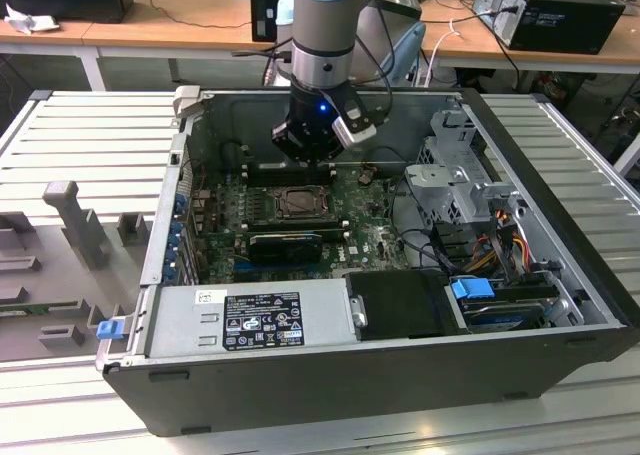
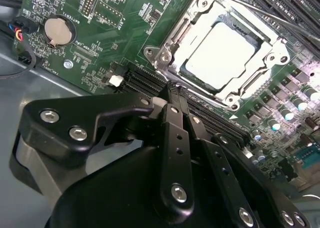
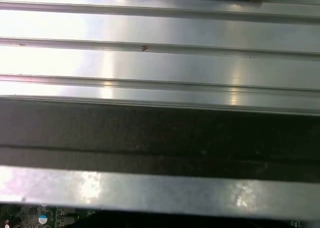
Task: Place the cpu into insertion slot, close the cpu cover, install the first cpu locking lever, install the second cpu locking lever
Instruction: 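Install the first cpu locking lever, then install the second cpu locking lever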
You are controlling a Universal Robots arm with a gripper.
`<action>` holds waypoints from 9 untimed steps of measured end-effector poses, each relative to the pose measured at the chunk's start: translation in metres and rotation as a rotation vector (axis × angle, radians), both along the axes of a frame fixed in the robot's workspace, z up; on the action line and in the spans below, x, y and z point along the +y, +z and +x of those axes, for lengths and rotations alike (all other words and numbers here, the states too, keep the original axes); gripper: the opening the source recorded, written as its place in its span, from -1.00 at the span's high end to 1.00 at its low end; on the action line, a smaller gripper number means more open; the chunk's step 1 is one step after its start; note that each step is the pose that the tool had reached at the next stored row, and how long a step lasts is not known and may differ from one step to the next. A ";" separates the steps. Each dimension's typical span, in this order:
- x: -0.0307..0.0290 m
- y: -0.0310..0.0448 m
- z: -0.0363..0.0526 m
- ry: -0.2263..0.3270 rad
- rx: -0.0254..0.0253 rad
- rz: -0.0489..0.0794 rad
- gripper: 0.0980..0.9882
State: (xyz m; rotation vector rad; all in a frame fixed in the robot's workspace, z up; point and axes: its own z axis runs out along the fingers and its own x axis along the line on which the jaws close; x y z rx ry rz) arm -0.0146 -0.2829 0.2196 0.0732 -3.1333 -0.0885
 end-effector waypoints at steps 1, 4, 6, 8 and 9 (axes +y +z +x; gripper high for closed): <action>-0.0002 0.0000 0.0000 0.000 -0.0001 0.000 0.98; -0.0008 0.0000 0.0000 0.000 0.0001 0.000 0.98; -0.0009 0.0000 0.0000 0.000 0.0000 0.000 0.98; -0.0012 0.0000 0.0000 0.000 0.0000 0.000 0.98; -0.0013 0.0000 0.0000 0.000 0.0000 0.000 0.98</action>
